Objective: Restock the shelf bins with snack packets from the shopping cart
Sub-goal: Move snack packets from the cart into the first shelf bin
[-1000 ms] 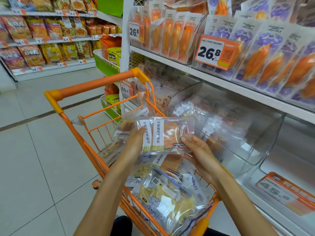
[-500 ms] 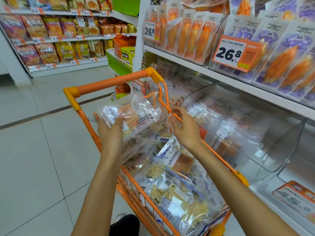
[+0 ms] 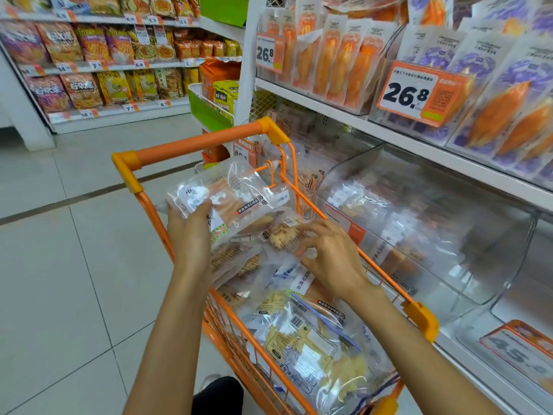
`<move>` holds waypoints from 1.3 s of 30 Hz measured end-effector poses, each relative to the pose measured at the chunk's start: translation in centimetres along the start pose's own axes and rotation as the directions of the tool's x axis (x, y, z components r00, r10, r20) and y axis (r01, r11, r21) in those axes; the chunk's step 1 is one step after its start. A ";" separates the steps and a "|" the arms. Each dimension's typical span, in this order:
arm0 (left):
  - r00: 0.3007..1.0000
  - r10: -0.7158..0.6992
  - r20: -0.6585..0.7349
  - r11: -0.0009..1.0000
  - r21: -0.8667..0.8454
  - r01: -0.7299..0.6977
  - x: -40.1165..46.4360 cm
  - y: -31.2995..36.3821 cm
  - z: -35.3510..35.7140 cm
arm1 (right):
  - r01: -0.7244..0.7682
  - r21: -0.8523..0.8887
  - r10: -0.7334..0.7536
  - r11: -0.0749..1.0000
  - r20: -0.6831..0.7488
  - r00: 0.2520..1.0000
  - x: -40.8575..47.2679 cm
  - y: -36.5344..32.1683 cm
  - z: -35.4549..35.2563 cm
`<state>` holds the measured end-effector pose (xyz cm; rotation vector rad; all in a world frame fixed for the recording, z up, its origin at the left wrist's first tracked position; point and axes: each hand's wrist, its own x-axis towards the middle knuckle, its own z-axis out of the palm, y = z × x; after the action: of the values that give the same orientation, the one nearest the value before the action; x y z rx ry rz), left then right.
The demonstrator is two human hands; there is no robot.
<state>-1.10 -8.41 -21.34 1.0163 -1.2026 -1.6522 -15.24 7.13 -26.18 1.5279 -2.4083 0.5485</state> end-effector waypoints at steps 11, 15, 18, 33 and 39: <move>0.996 -0.032 0.088 0.997 0.067 0.026 -1.3 0.1 1.2 | -0.350 0.779 0.257 0.520 0.248 0.934 -5.4 2.5 -5.3; 0.988 -0.077 0.134 0.981 0.189 0.051 -0.8 -0.6 2.2 | -0.333 0.872 0.535 0.360 0.100 0.839 -5.6 3.6 -5.9; 0.968 -0.137 0.211 0.958 0.278 0.075 -1.1 -1.5 3.5 | -0.313 0.923 0.523 0.223 0.158 0.838 -5.8 3.5 -6.3; 0.801 -0.350 0.486 0.929 0.291 0.230 -5.7 -4.2 7.0 | -0.371 0.761 0.600 0.532 -0.029 0.799 -4.3 0.2 -2.9; 0.782 -0.259 0.566 0.946 0.311 0.088 -5.8 -4.6 6.8 | -0.466 0.724 0.685 0.509 -0.013 0.728 -4.1 -0.4 -3.6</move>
<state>-6.24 -0.07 -23.57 0.7905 -1.8410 -2.0934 -13.10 11.88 -24.49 0.5905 -2.5391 1.8513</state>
